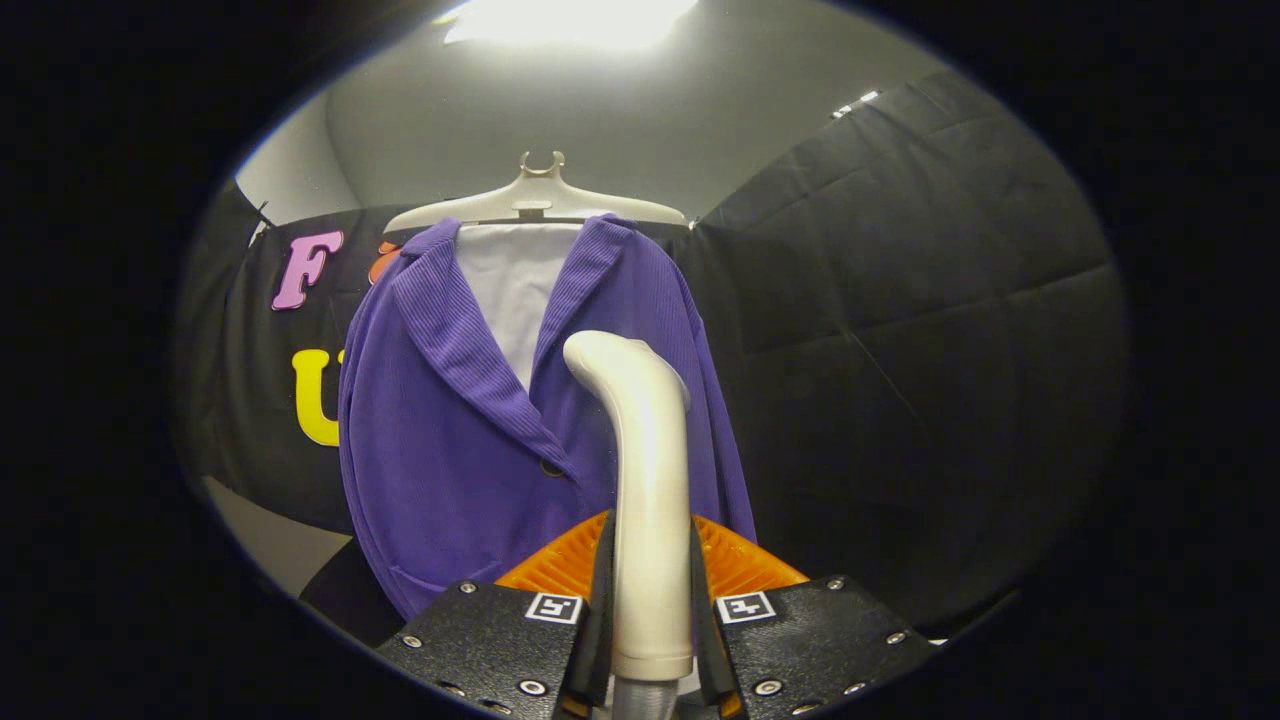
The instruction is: Iron the clothes twice with a garment steamer, once on the left side and once on the right side.
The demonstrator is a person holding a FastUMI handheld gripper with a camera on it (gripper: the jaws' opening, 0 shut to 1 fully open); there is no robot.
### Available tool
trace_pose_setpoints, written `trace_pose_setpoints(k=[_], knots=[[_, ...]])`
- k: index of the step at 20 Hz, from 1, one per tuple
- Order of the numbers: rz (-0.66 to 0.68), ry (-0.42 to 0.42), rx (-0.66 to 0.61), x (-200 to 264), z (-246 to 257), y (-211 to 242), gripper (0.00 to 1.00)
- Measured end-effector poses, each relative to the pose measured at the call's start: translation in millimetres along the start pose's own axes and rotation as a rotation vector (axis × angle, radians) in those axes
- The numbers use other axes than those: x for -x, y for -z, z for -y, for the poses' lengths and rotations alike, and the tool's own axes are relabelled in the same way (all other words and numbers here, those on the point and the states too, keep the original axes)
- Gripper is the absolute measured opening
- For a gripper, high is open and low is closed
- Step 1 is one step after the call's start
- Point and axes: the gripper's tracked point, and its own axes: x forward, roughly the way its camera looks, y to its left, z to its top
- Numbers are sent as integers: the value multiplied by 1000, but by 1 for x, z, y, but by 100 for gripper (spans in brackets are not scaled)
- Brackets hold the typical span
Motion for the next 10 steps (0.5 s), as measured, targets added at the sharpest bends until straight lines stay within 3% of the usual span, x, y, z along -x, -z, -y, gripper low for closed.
trace_pose_setpoints(k=[10], knots=[[-103, 0, -10, 20, 12, 55, 34]])
